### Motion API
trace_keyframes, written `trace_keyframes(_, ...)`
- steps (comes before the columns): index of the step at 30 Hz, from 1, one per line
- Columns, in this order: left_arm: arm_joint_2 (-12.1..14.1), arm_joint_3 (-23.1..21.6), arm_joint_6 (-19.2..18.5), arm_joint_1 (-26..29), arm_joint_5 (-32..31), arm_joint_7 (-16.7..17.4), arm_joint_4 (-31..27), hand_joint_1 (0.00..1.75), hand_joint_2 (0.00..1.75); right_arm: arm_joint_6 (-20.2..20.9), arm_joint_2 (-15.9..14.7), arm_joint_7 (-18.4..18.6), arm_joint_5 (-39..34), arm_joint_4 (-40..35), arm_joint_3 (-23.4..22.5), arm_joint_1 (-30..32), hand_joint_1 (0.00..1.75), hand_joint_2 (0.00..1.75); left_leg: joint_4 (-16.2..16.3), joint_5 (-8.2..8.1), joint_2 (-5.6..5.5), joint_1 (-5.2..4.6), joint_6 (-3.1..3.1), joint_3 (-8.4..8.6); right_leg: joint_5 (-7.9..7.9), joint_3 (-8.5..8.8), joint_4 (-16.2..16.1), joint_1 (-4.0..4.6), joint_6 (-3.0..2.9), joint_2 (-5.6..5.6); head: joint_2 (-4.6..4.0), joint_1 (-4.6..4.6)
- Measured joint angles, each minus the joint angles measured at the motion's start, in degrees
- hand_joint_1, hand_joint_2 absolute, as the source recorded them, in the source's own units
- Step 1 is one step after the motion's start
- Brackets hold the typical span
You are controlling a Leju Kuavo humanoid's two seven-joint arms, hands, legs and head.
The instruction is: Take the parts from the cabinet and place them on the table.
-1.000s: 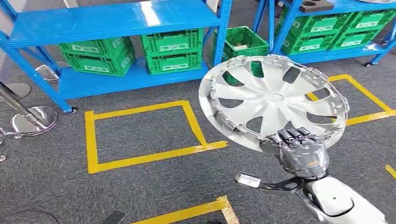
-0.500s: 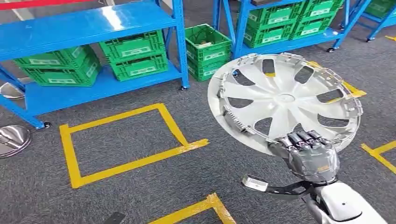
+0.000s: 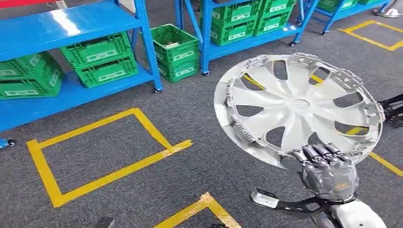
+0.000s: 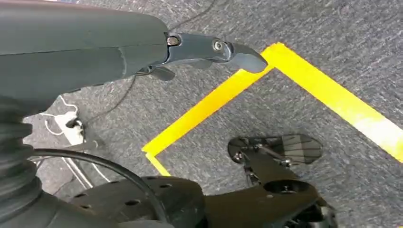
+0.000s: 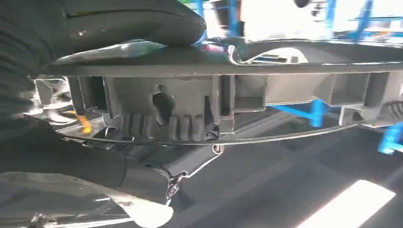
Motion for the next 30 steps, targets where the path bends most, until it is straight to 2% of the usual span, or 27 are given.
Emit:
trace_keyframes(1,-0.07,0.44,0.00,-0.08,0.00,0.00,0.02,0.00,1.75,0.00,0.34,-0.07,0.00,-0.45,-0.45,0.40,1.75,1.75,0.00,-0.11,0.67,0.00,-0.15,0.14,2.51,3.40,-5.96,0.02,-0.21,-0.81,0.00,0.00)
trace_keyframes(2,-0.11,0.85,0.00,-0.13,0.07,-0.02,0.02,0.00,1.75,0.00,0.59,-0.13,0.00,-0.79,-0.72,0.69,1.75,1.75,0.02,-0.28,1.22,-0.05,-0.42,0.36,4.28,6.86,-11.71,0.12,-0.43,-2.99,0.00,0.00)
trace_keyframes(3,-0.09,1.03,0.00,-0.11,0.22,-0.02,0.02,0.00,1.75,0.00,0.87,-0.22,0.00,-1.11,-0.94,0.67,1.75,1.75,0.08,-0.49,1.77,-0.47,-0.76,0.43,3.17,8.05,-13.93,0.88,-0.60,-4.89,0.00,0.07)
trace_keyframes(4,-0.09,1.27,0.00,-0.14,0.35,-0.02,0.02,0.00,1.75,0.00,1.24,-0.44,-0.02,-1.55,-1.15,0.95,1.75,1.75,0.22,-0.58,2.19,-0.62,-1.08,0.42,3.67,8.31,-14.07,0.70,-1.33,-3.83,0.00,-0.13)
trace_keyframes(5,-0.07,1.53,-0.02,-0.16,0.52,-0.13,0.02,0.00,1.75,0.00,1.55,-0.52,-0.02,-1.92,-1.44,1.22,1.75,1.75,0.17,-0.58,2.70,-0.63,-1.29,0.53,3.69,8.09,-13.95,0.80,-1.48,-3.27,0.00,-0.02)
trace_keyframes(7,-0.07,2.05,-0.17,-0.30,0.66,-0.24,0.02,0.00,1.75,0.00,1.86,-0.57,0.00,-2.36,-1.90,1.87,1.75,1.75,-0.11,-0.64,3.91,-0.53,-1.91,1.03,3.80,7.93,-14.03,0.93,-2.13,-1.98,0.00,0.00)
trace_keyframes(8,-0.07,2.18,-0.22,-0.40,0.66,-0.26,0.02,0.00,1.75,0.00,2.10,-0.61,0.00,-2.75,-2.10,2.24,1.75,1.75,0.29,-1.29,2.53,-0.24,-2.46,0.96,4.10,8.19,-14.39,0.46,-2.61,-1.55,0.00,-0.07)
trace_keyframes(9,0.00,2.34,-0.28,-0.45,0.76,-0.31,0.02,0.00,1.75,0.00,2.42,-0.61,-0.02,-3.10,-2.14,2.34,1.75,1.75,1.98,-2.68,-0.53,-0.08,-2.60,0.40,4.15,8.18,-14.40,0.42,-2.89,-1.06,0.00,-0.26)
trace_keyframes(10,0.02,2.43,-0.33,-0.44,0.92,-0.33,0.02,0.00,1.75,0.00,2.47,-0.66,0.00,-3.17,-2.16,2.27,1.75,1.75,5.78,-5.04,-1.97,-0.07,-2.64,-1.17,4.19,8.16,-14.39,0.42,-3.15,-0.45,0.00,-0.35)
trace_keyframes(11,0.09,2.64,-0.42,-0.32,1.11,-0.33,0.02,0.00,1.75,0.00,2.58,-0.66,0.00,-3.19,-2.16,2.29,1.75,1.75,10.82,-7.48,-2.41,-0.09,-2.69,-3.37,4.17,8.16,-14.39,0.47,-3.28,0.19,0.00,-0.42)
trace_keyframes(12,0.13,2.93,-0.50,-0.21,1.44,-0.33,0.02,0.00,1.75,0.00,2.80,-0.72,0.00,-3.19,-2.18,2.31,1.75,1.75,15.31,-9.14,-2.57,-0.14,-2.72,-5.41,4.19,8.15,-14.37,0.57,-3.38,0.98,0.00,-0.46)
trace_keyframes(13,0.15,3.19,-0.50,-0.12,1.57,-0.33,0.02,0.00,1.75,0.00,2.88,-0.72,0.02,-3.19,-2.18,2.35,1.75,1.75,17.96,-9.57,-2.60,-0.15,-2.66,-6.72,4.20,8.17,-14.34,0.62,-3.39,1.76,0.00,-0.41)
trace_keyframes(14,0.15,3.52,-0.52,-0.10,1.70,-0.33,0.02,0.00,1.75,0.00,3.04,-0.74,0.02,-3.19,-2.18,2.41,1.75,1.75,17.75,-8.53,-2.64,-0.15,-2.54,-6.79,4.20,8.22,-14.30,0.64,-3.39,2.62,0.00,-0.44)
trace_keyframes(16,0.15,3.76,-0.52,-0.16,1.73,-0.33,0.02,0.00,1.75,0.00,3.12,-0.79,0.02,-3.21,-2.18,2.57,1.75,1.75,10.77,-3.53,-3.09,-0.14,-2.17,-3.99,4.19,8.27,-14.13,0.64,-3.38,4.23,0.00,-0.44)
trace_keyframes(17,0.17,3.78,-0.52,-0.18,1.31,-0.33,0.02,0.00,1.75,0.00,3.17,-0.94,0.02,-3.28,-2.18,2.62,1.75,1.75,4.61,-0.34,-4.43,-0.12,-1.85,-1.36,4.19,8.34,-14.04,0.64,-3.34,5.13,0.00,-0.46)
trace_keyframes(18,0.33,3.78,-0.46,-0.18,0.99,-0.37,0.02,0.00,1.75,0.00,3.28,-1.07,0.02,-3.37,-2.20,2.68,1.75,1.75,1.78,-0.13,-7.81,0.10,-1.39,-0.10,4.21,8.15,-14.00,0.43,-3.18,5.55,0.00,-0.33)
trace_keyframes(19,0.24,3.76,-0.39,-0.17,0.72,-0.39,0.02,0.00,1.75,0.00,3.30,-1.07,0.02,-3.36,-2.21,2.54,1.75,1.75,0.58,-0.24,-8.45,0.26,-1.36,0.11,4.29,7.69,-13.68,0.63,-2.76,6.38,0.00,-0.33)
trace_keyframes(21,0.22,3.76,-0.28,-0.18,0.61,-0.44,0.02,0.00,1.75,0.00,3.36,-1.14,0.04,-3.54,-2.23,2.68,1.75,1.75,0.51,-0.48,-7.43,-0.19,-1.39,0.07,4.72,7.06,-13.93,0.04,-1.82,7.57,0.00,-0.35)
trace_keyframes(22,0.22,3.76,-0.28,-0.17,0.59,-0.46,0.02,0.00,1.75,0.00,3.39,-1.14,0.04,-3.54,-2.29,2.92,1.75,1.75,0.45,-0.35,-6.75,-0.31,-1.19,0.10,5.00,6.99,-14.25,-0.07,-1.34,8.26,0.00,-0.48)
trace_keyframes(23,0.06,3.78,-0.28,-0.26,0.52,-0.55,0.02,0.00,1.75,0.00,3.43,-1.20,0.04,-3.67,-2.43,3.11,1.75,1.75,-0.44,0.10,-5.95,0.22,-0.68,0.31,4.88,6.29,-14.06,0.03,-1.10,8.11,0.00,-0.46)
trace_keyframes(24,0.22,3.76,-0.13,-0.43,0.28,-0.59,0.00,0.00,1.75,0.00,3.45,-1.25,-0.02,-3.71,-2.53,3.31,1.75,1.75,-0.70,0.28,-5.15,0.22,-0.37,0.52,4.12,5.87,-13.07,0.32,-0.94,4.27,0.00,-0.24)
trace_keyframes(25,0.15,3.76,0.17,-0.42,-0.06,-0.74,0.00,0.00,1.75,0.00,3.45,-1.40,0.00,-3.71,-2.60,3.04,1.75,1.75,-0.71,0.30,-4.55,0.12,-0.02,0.48,2.25,4.41,-10.12,0.38,-0.72,1.81,0.00,0.19)
trace_keyframes(26,0.20,3.76,0.65,-0.35,-0.63,-0.77,0.00,0.00,1.75,0.00,3.45,-1.42,0.00,-3.74,-2.69,2.92,1.75,1.75,-0.70,0.25,-3.72,0.00,0.04,0.47,0.11,2.37,-5.84,0.31,-0.48,0.80,0.00,0.20)
trace_keyframes(27,0.20,3.71,1.18,-0.16,-1.23,-0.77,0.00,0.00,1.75,0.00,3.52,-1.49,0.00,-3.74,-2.71,2.98,1.75,1.75,-0.68,0.21,-2.90,-0.10,0.10,0.46,-1.85,0.15,-1.20,0.19,-0.29,0.46,0.00,0.17)
trace_keyframes(28,0.24,3.67,1.75,-0.07,-1.79,-0.76,0.00,0.00,1.75,0.00,3.56,-1.62,0.04,-3.74,-2.71,3.05,1.75,1.75,-0.64,0.18,-2.03,-0.16,0.14,0.43,-3.11,-1.76,2.83,0.08,-0.09,0.39,0.00,0.17)
trace_keyframes(29,0.26,3.63,2.23,-0.07,-2.32,-0.76,0.00,0.00,1.75,0.00,3.56,-1.64,0.04,-3.74,-2.77,3.15,1.75,1.75,-0.64,0.12,-1.20,-0.16,0.08,0.47,-2.75,-2.09,3.57,0.05,0.00,0.32,0.00,0.20)
trace_keyframes(30,0.33,3.58,2.56,-0.13,-2.58,-0.74,0.00,0.00,1.75,0.00,3.56,-1.64,0.04,-3.74,-2.88,3.21,1.75,1.75,-0.64,0.02,-0.50,-0.16,-0.02,0.52,-1.12,-0.85,1.43,0.02,0.04,0.15,0.00,0.20)
